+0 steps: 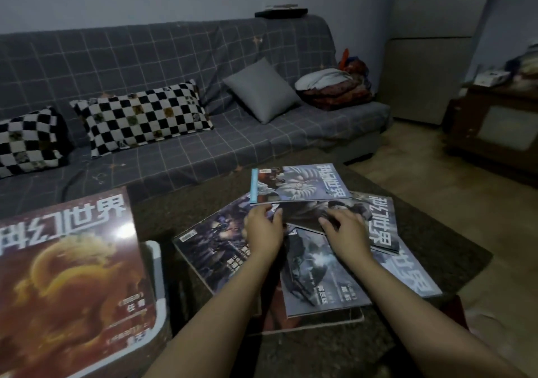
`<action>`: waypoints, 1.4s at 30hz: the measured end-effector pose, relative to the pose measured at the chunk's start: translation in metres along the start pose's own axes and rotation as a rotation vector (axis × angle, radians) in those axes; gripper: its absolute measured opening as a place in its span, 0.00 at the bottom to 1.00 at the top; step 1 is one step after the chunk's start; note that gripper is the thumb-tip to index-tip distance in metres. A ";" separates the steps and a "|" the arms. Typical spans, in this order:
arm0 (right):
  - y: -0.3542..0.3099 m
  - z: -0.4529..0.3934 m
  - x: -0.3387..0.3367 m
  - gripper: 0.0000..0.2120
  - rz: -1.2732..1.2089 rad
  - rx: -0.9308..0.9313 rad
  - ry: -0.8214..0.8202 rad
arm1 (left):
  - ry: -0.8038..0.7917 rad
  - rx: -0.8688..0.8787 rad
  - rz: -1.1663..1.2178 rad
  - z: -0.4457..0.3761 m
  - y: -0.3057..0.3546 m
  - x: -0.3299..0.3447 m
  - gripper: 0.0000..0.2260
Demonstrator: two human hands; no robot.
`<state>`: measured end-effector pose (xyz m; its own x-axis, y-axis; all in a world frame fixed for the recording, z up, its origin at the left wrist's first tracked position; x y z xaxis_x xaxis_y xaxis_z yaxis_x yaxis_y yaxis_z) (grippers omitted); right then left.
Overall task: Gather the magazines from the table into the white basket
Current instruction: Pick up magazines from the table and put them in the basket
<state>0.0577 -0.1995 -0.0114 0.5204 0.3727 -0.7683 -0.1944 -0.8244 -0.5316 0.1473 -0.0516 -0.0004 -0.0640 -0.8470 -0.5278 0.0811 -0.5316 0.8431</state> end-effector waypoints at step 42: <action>-0.077 0.034 0.016 0.12 -0.987 0.615 0.086 | -0.278 -0.466 0.523 0.060 -0.014 -0.041 0.04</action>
<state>0.0532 -0.1157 0.0054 0.7207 0.6875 0.0892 -0.0320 0.1615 -0.9864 0.0895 -0.0082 0.0154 -0.1450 -0.9891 0.0273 0.5785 -0.0624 0.8133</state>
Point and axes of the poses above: each hand's wrist, its own z-axis away from the middle knuckle, its own x-axis out of the palm, y = z × x, the point moved 2 cm from there along -z, towards the middle knuckle, and after that the axes turned 14 degrees about -x, right-handed, at the moved point
